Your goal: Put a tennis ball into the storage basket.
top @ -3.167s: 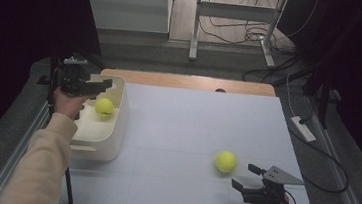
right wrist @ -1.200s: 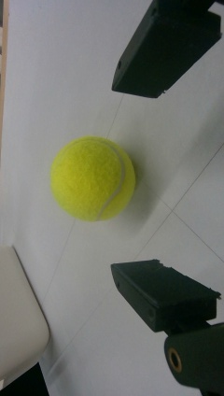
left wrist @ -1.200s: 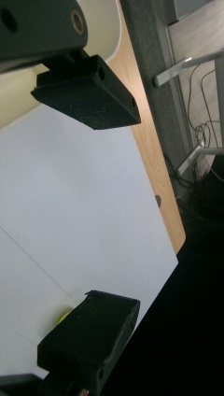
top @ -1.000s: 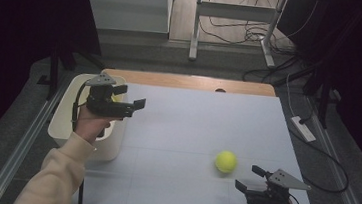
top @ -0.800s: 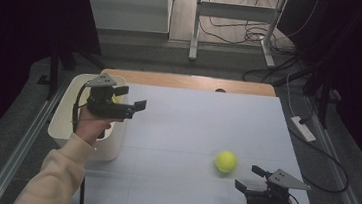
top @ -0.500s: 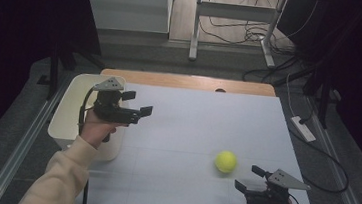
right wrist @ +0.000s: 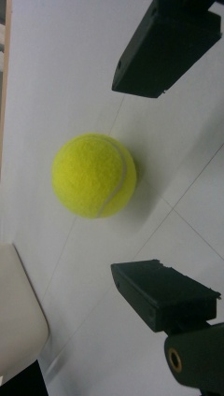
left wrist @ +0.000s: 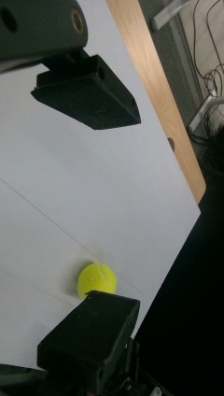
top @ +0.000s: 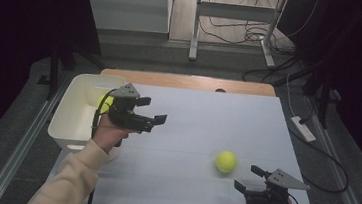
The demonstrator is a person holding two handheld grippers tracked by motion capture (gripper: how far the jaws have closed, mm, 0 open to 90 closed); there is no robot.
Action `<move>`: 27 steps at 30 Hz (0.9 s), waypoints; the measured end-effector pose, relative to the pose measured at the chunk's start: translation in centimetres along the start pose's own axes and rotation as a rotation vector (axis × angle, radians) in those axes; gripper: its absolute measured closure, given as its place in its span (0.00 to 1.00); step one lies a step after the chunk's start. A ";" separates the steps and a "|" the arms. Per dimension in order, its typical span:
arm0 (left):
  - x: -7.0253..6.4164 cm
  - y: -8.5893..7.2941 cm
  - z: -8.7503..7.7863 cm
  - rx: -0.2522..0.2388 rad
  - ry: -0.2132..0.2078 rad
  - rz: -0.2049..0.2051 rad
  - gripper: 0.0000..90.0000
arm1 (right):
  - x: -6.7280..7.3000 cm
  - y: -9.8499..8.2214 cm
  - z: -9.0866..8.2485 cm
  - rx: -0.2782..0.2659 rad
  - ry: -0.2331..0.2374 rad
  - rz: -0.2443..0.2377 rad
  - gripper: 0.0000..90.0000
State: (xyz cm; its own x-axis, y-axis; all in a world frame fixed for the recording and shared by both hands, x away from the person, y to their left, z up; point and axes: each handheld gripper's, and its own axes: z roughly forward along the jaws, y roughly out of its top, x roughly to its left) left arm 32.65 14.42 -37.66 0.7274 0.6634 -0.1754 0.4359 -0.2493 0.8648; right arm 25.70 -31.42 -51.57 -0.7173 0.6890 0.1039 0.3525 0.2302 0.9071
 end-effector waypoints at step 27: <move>-3.1 -0.6 5.1 0.111 -0.087 0.079 0.14 | 0.0 0.0 0.1 -0.002 0.001 -0.003 0.12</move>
State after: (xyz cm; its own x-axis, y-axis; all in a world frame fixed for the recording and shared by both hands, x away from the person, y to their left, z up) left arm 32.85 8.90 -40.04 0.8028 0.5763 -0.1530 0.4277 -0.3778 0.8212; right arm 25.77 -31.35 -51.56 -0.7191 0.6875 0.1016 0.3489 0.2306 0.9084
